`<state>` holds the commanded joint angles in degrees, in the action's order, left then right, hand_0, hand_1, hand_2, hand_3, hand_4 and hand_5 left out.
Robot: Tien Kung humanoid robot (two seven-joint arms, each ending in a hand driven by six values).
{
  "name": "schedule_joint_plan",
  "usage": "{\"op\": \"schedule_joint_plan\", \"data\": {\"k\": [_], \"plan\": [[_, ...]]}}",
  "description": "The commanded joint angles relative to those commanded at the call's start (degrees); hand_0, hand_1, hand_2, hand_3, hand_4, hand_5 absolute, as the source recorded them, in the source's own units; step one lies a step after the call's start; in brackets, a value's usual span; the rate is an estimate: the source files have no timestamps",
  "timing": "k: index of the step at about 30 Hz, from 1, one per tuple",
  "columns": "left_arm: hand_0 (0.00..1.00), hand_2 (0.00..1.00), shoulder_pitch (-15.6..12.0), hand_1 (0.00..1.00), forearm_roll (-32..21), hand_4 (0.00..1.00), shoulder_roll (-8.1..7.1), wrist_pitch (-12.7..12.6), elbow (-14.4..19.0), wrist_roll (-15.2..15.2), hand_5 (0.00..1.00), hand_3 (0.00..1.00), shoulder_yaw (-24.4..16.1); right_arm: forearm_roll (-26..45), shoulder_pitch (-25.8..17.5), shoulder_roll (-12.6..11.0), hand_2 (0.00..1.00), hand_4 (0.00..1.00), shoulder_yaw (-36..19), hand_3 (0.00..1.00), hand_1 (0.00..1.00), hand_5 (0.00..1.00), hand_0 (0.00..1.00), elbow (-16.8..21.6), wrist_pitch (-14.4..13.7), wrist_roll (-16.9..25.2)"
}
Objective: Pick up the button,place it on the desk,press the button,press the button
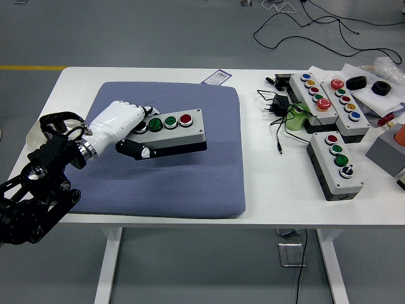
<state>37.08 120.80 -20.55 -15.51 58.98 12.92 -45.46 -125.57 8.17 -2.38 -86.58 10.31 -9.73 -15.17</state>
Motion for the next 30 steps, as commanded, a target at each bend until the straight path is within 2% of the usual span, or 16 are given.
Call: {"op": "schedule_joint_plan", "data": {"k": [6, 11, 16, 22, 23, 26, 30], "plan": [[0.002, 0.057, 1.1, 0.024, 1.54, 0.94, -0.94, -4.89, -0.21, 2.52, 0.421, 0.234, 5.44, -0.01, 0.0, 0.07, 0.691, 0.315, 0.03, 0.637, 0.646, 0.192, 0.672, 0.0, 0.01, -0.03], [0.002, 0.057, 1.5, 0.029, 4.58, 0.941, -0.49, -6.67, -1.15, 2.84, 0.434, 0.234, 7.18, -0.01, -0.03, 0.13, 0.692, 0.316, 0.04, 0.637, 0.646, 0.192, 0.673, 0.0, 0.02, -0.05], [0.002, 0.057, 1.93, 0.029, 4.0, 0.941, 0.15, -7.39, -2.73, 3.53, 0.434, 0.234, 8.26, 0.05, -0.06, 0.16, 0.692, 0.316, 0.06, 0.637, 0.646, 0.192, 0.673, 0.0, 0.04, -0.08], [0.002, 0.062, 2.69, 0.029, 0.85, 0.938, 0.77, -8.1, -4.82, 4.61, 0.448, 0.237, 9.32, -0.06, -0.07, 0.2, 0.691, 0.315, -0.04, 0.637, 0.646, 0.192, 0.672, 0.0, 0.09, -0.16], [0.002, 0.063, 2.86, 0.03, 0.8, 0.931, 0.82, -7.88, -5.06, 4.51, 0.479, 0.236, 9.55, -0.05, -0.08, 0.19, 0.691, 0.315, -0.04, 0.637, 0.646, 0.192, 0.672, 0.0, 0.09, -0.16], [0.002, 0.063, 2.96, 0.03, 0.98, 0.931, 0.99, -6.28, -5.85, 3.73, 0.479, 0.236, 9.67, -0.08, -0.17, 0.16, 0.691, 0.315, -0.02, 0.637, 0.646, 0.192, 0.672, 0.0, 0.11, -0.17], [0.002, 0.063, 2.82, 0.03, 0.73, 0.929, 1.12, -6.02, -6.76, 3.52, 0.484, 0.238, 9.69, -0.06, -0.24, 0.17, 0.691, 0.315, -0.01, 0.637, 0.647, 0.193, 0.672, 0.0, 0.1, -0.19]]}}
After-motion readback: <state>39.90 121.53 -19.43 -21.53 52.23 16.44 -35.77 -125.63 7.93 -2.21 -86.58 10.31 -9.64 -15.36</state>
